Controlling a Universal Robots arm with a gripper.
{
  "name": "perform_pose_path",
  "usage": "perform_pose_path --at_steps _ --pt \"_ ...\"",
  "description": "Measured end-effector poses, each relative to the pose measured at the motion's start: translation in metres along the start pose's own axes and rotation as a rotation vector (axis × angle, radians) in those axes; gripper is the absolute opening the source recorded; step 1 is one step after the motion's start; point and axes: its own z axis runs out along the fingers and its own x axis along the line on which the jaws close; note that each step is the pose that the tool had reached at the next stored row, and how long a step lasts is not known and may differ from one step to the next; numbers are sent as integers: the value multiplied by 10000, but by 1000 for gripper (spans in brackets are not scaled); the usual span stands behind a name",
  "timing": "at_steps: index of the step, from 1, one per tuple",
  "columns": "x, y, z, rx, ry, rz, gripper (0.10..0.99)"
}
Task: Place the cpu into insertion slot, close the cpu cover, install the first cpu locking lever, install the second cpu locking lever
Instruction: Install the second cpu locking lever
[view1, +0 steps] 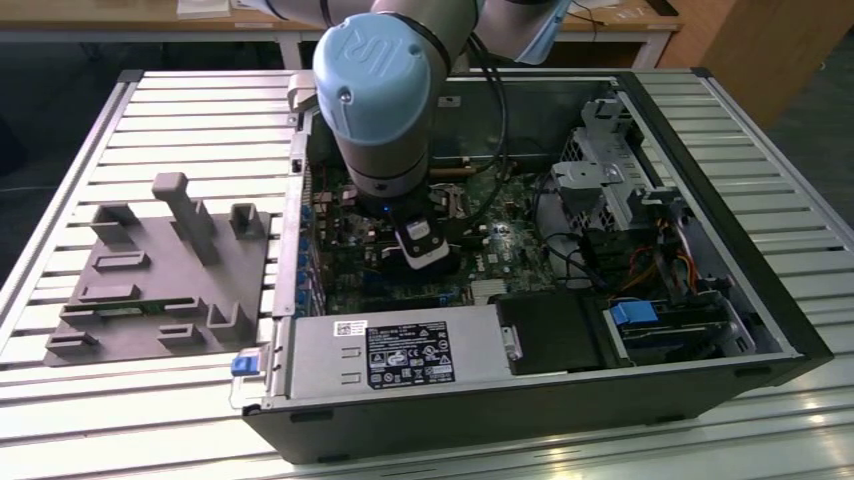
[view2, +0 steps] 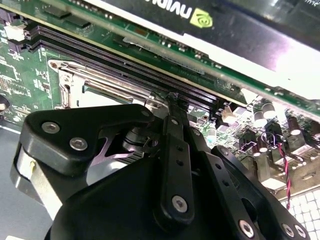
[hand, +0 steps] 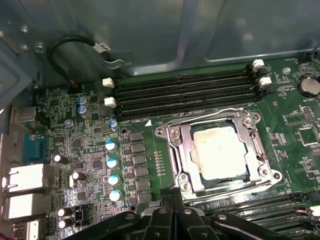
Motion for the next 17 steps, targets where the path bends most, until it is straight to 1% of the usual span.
perform_pose_path --at_steps 5,10,17 --pt "3 19 -6 0 2 -2 102" --pt "3 38 -34 -3 3 -5 102" --pt "7 53 -23 1 -8 -32 102"
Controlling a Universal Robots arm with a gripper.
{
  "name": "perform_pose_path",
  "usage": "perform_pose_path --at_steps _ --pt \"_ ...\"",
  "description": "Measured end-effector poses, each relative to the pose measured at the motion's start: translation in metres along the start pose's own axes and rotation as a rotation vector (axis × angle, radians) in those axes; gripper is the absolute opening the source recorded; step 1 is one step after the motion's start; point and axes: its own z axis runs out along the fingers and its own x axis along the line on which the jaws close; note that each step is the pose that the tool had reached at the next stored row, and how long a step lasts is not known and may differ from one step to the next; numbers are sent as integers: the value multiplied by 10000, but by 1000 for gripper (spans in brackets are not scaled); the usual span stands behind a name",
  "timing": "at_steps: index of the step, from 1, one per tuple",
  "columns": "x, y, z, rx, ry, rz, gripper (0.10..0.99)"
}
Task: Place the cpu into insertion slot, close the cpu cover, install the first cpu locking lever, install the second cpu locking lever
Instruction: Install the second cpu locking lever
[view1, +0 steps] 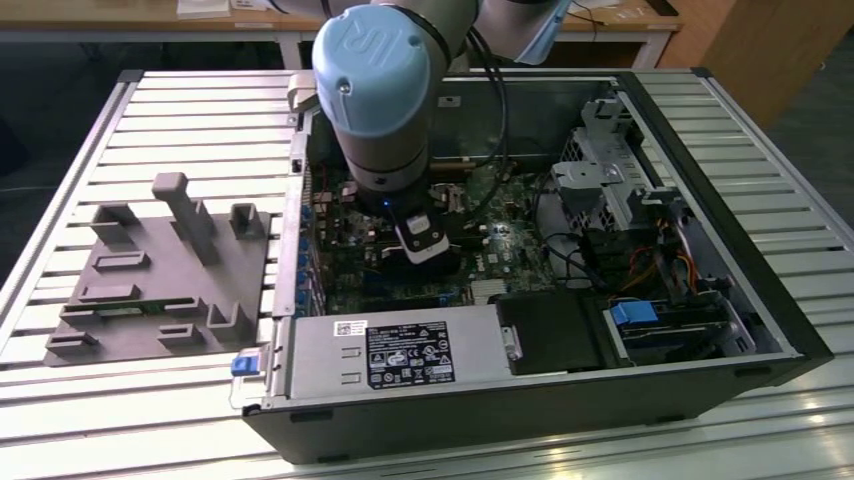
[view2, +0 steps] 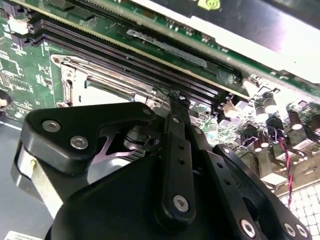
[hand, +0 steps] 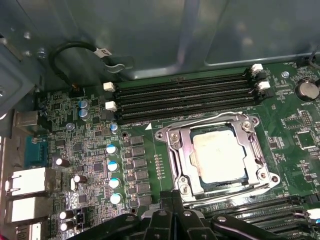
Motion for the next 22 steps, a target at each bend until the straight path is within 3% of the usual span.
perform_pose_path --at_steps 5,9,11,22 --pt "4 17 20 59 -20 -56 102" --pt "5 17 25 275 -44 -111 102" --pt "4 16 25 330 -47 -135 102" --pt "6 11 43 338 -20 -225 102"
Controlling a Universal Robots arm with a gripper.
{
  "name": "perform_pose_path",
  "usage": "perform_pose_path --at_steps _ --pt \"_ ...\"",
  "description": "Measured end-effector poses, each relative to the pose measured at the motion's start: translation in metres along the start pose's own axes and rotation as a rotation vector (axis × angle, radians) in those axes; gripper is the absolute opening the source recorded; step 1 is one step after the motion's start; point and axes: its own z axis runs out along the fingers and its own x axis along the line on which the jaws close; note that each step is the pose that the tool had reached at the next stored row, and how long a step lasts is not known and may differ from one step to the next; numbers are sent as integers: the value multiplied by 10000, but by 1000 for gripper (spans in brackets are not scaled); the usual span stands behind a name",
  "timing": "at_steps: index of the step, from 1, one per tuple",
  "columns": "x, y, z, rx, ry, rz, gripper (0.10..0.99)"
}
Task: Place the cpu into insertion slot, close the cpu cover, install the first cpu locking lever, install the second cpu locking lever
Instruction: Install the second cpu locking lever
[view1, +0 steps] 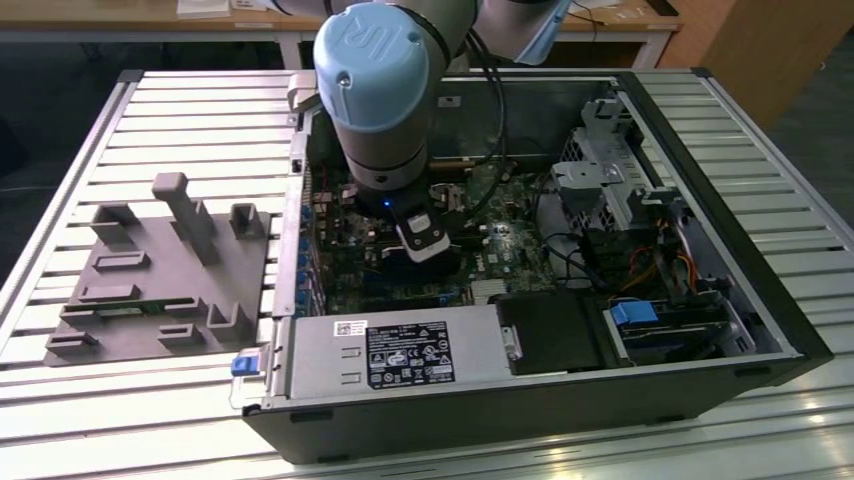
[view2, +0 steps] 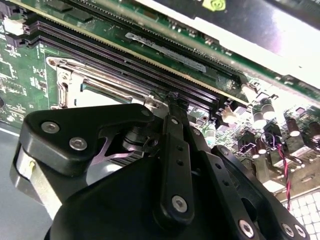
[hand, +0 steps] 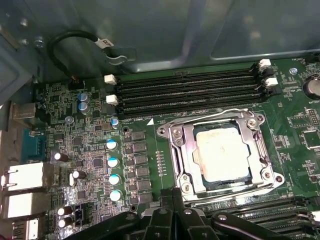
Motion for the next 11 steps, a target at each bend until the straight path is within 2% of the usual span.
perform_pose_path --at_steps 8,11 --pt "-1 3 -4 6 -4 -2 102" --pt "1 13 -8 91 -16 -10 102"
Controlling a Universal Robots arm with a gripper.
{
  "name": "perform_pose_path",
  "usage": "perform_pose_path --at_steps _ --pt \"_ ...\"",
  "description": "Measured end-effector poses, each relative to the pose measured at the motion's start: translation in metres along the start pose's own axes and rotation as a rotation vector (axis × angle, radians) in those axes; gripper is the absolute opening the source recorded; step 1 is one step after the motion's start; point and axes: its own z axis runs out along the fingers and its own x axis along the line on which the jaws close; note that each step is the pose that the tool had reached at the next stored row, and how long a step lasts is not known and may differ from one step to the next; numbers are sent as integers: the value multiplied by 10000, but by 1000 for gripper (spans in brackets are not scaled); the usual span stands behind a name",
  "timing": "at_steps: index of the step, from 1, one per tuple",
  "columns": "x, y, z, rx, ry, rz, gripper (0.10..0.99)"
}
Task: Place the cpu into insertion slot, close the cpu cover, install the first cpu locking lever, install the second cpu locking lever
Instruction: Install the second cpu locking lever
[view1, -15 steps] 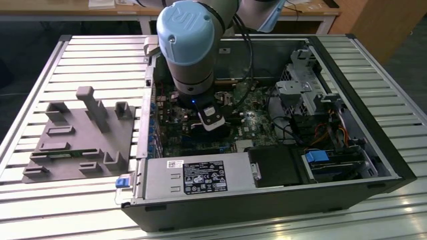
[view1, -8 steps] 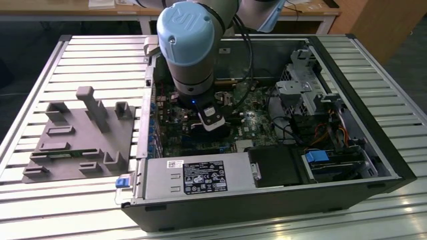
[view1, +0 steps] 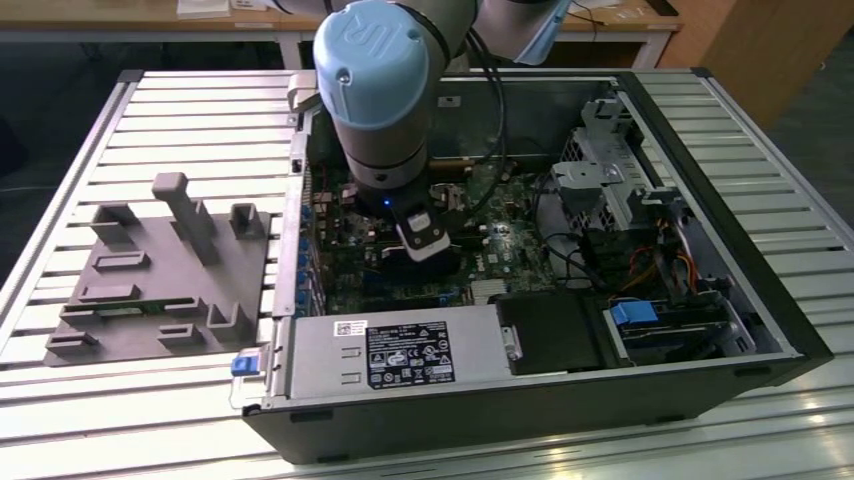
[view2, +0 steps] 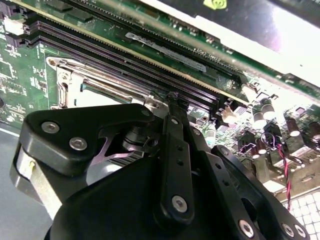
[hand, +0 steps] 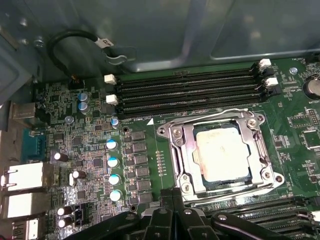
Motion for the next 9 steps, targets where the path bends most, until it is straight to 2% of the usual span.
perform_pose_path --at_steps 5,9 --pt "-1 18 -37 135 -15 -12 102" --pt "1 34 -42 190 -25 -18 102"
